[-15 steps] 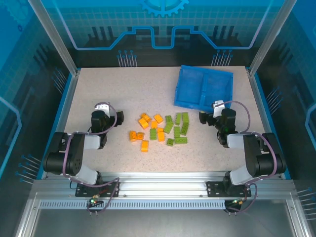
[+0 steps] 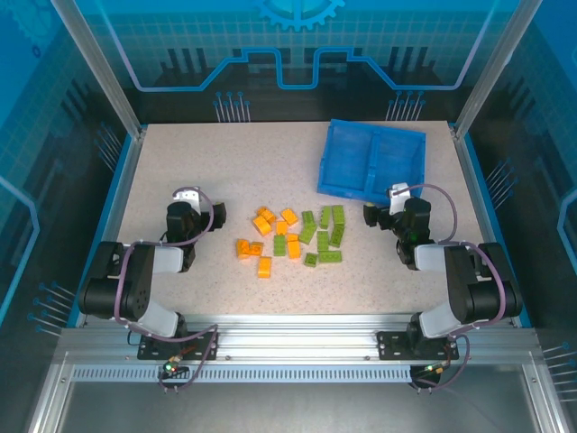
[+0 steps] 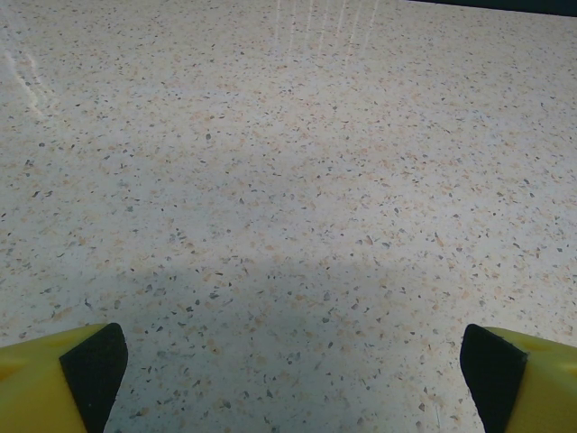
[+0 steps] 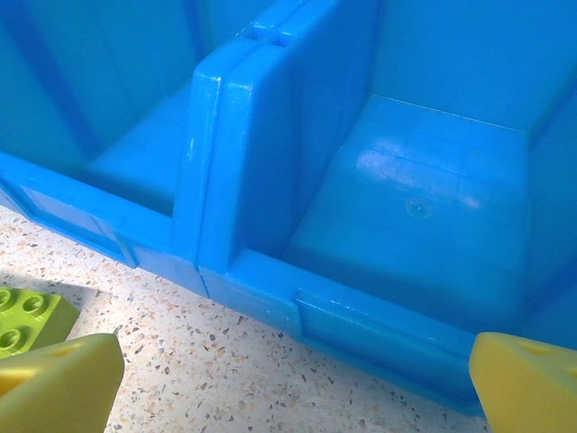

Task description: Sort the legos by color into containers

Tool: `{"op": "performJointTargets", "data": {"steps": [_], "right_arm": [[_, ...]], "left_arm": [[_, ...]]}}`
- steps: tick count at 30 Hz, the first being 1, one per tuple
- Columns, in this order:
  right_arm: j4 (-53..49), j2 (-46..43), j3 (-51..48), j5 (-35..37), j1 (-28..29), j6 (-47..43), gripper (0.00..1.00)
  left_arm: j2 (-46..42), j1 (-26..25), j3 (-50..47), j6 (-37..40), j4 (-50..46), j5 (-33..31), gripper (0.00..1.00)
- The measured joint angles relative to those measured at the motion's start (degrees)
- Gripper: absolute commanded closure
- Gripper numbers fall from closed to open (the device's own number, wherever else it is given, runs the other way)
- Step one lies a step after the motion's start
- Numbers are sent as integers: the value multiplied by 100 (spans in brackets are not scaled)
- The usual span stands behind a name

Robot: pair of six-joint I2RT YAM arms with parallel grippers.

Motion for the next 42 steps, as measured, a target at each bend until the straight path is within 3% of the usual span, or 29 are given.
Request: {"op": "performJointTargets", "data": {"steps": [10,15,22,27,33,37,42], "right_arm": [[-256,-417,-87,492,28,72,0],[-2830,-1797,949,907,61,999,0],[-5659,-2387,2684,339,463,1971,0],[-6972,-1862,2994,118,1377,2371,0],[-7309,-568,3047,140,2234,3093,3],[-7298,439,3353,323,2522,3370,15],[-7088,1141,3598,407,2629,3635,29]], "left_arm": [[0,0,0,144,2,197,1],[-442,-109,-127,173,-120,52,1],[-3314,-907,326,166,-2168,-85,1],[-4566,-1803,1366,-94,-3836,459,1],[-4413,-2736,2643,647,-6022,1377,1],[-4325,-2903,2691,1447,-6872,1843,1],[-4339,-2911,2350,1971,-7173,2022,1]]}}
